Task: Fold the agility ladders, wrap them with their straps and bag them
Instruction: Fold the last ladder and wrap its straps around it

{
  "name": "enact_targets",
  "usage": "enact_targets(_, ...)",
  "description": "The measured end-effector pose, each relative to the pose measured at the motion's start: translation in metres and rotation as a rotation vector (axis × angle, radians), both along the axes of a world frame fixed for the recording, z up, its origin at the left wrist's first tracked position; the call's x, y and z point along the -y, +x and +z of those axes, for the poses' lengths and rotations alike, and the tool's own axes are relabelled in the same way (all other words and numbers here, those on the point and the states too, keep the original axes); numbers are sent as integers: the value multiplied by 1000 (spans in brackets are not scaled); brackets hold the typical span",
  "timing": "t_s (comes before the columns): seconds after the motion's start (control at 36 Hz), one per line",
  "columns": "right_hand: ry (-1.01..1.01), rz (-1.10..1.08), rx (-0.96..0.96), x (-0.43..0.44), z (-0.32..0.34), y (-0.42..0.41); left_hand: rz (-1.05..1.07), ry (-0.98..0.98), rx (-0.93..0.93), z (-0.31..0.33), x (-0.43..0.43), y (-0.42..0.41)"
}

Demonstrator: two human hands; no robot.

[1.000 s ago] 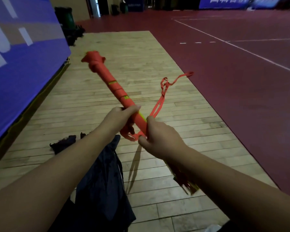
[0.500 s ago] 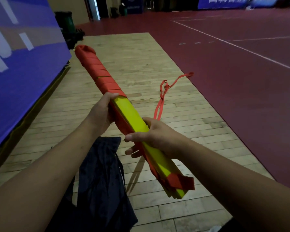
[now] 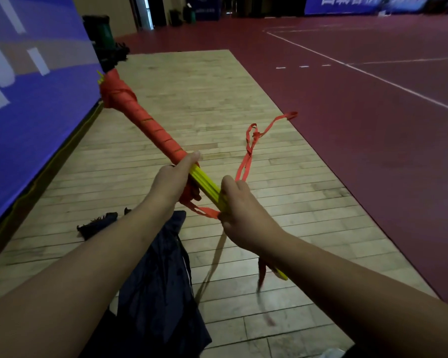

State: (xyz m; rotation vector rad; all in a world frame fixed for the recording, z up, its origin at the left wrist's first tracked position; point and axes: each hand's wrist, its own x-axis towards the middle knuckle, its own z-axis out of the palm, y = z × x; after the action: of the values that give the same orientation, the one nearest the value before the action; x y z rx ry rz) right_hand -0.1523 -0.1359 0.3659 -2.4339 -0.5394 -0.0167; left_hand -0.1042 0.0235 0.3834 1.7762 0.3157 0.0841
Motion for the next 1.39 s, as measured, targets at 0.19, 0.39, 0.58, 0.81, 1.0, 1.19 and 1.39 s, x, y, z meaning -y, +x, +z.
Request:
enact_targets(0.19,293,23,-274,1,9,7,26,-130,111,3,-2,1)
enact_targets(0.39,675,252,-1021,18,30,12,-260,-380,218,6,-9,0)
enact_targets(0.58,882,364,-1059,8,31,2,-418,-351,217,9,-15,1)
enact_targets(0.81,392,-5,-377,20,35,9,-422,173,-89,12,-19,1)
enact_targets(1.0,-257,-81,117,10,15,3,-218,153,-6,-3,13,-5)
enact_targets(1.19,461,-22,-572,8,21,9,-114,-111,159,8,1,2)
enact_targets(1.39,359,-78,-344,-9,20,0,21,-287,169,14,-10,13)
